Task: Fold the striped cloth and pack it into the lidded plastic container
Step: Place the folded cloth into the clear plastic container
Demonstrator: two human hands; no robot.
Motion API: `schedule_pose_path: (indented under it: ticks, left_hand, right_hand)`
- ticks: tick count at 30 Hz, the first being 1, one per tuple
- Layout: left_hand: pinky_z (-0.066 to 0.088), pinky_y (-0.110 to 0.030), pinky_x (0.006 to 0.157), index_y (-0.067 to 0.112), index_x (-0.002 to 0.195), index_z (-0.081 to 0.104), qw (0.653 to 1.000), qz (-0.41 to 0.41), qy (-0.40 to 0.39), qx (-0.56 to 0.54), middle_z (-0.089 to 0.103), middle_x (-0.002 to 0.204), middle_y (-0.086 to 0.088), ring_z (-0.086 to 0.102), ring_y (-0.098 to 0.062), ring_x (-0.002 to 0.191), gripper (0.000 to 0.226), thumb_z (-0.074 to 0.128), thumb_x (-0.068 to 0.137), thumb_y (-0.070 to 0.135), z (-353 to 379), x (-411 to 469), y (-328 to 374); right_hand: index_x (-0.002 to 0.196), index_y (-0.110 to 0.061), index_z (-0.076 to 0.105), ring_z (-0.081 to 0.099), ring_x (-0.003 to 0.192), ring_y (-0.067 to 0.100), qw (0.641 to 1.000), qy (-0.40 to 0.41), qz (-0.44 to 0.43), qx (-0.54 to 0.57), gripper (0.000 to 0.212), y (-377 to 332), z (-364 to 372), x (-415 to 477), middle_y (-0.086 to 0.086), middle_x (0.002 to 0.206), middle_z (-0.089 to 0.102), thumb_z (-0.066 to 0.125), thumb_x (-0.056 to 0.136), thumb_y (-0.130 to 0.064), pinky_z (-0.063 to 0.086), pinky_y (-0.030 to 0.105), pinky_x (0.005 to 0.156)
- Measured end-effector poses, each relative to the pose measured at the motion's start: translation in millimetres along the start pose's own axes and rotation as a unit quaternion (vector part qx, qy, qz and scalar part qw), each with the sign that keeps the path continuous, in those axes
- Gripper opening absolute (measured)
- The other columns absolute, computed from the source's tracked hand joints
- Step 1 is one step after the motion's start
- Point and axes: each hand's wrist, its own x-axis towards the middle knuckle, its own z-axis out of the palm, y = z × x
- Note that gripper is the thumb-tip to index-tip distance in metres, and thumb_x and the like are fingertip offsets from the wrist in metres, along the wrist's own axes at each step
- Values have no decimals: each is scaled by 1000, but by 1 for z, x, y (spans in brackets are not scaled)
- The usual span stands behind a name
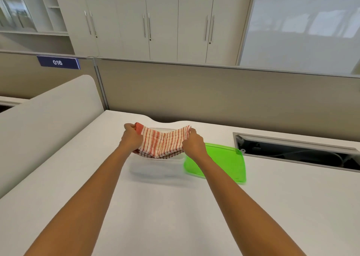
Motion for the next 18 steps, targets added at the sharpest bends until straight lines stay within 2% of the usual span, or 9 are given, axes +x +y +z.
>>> schedule_pose_path:
  ticks: [2,4,6,8,10,12,14,16,18]
  left_hand:
    - [53,-46,92,12,130,26,999,11,6,31,55,126,-18,60,-35,108,40,45,95,20,4,6,-4]
    - [53,-45,92,11,130,28,998,21,5,64,55,126,-18,60,-35,108,41,47,94,18,9,10,-9]
    - [53,-41,86,11,129,34,992,40,29,117,55,125,-17,60,-33,106,42,52,92,17,14,8,-14]
    - [51,-39,87,11,127,43,976,91,89,175,54,126,-16,58,-31,108,41,56,89,21,19,6,-20]
    - [52,-36,87,11,123,51,959,159,127,199,56,126,-13,58,-28,106,36,56,89,23,22,3,-24]
    - [54,-32,77,10,112,60,949,194,102,224,62,118,-11,64,-25,94,27,52,91,25,25,1,-27]
    - [52,-26,64,11,98,62,943,177,54,276,68,102,-9,64,-20,76,26,45,94,30,26,2,-31]
    - [45,-24,61,13,93,60,945,139,17,297,68,93,-6,61,-17,70,32,37,97,36,26,2,-33]
    - [44,-23,61,14,95,60,943,142,19,299,68,92,-5,60,-15,68,32,37,97,37,25,2,-32]
  right_hand:
    - [132,-2,36,53,115,38,998,19,-40,-51,45,-3,11,4,22,126,55,38,87,1,43,40,91]
    - [129,-4,39,55,113,36,988,23,-78,-134,43,-5,20,7,19,123,58,42,86,0,41,39,92]
    - [122,-6,48,54,114,31,958,29,-130,-253,35,-2,26,7,14,122,59,44,87,-4,36,39,95]
    - [112,-7,56,50,111,32,928,54,-177,-324,27,3,32,10,12,118,57,43,87,-6,33,40,93]
    - [106,-8,61,48,106,31,912,80,-212,-341,24,7,35,11,11,112,57,43,90,-9,32,40,90]
    - [103,-10,65,50,105,31,899,77,-243,-355,25,12,39,11,10,108,61,42,93,-14,32,41,91]
    - [101,-12,67,52,106,32,895,61,-254,-361,26,17,40,10,11,106,66,42,94,-17,30,44,95]
    - [102,-15,66,54,106,31,902,71,-256,-340,26,21,37,9,10,107,67,42,95,-17,30,43,96]
    - [108,-15,63,55,105,30,918,108,-258,-281,27,24,31,8,7,110,66,40,94,-14,33,41,92]
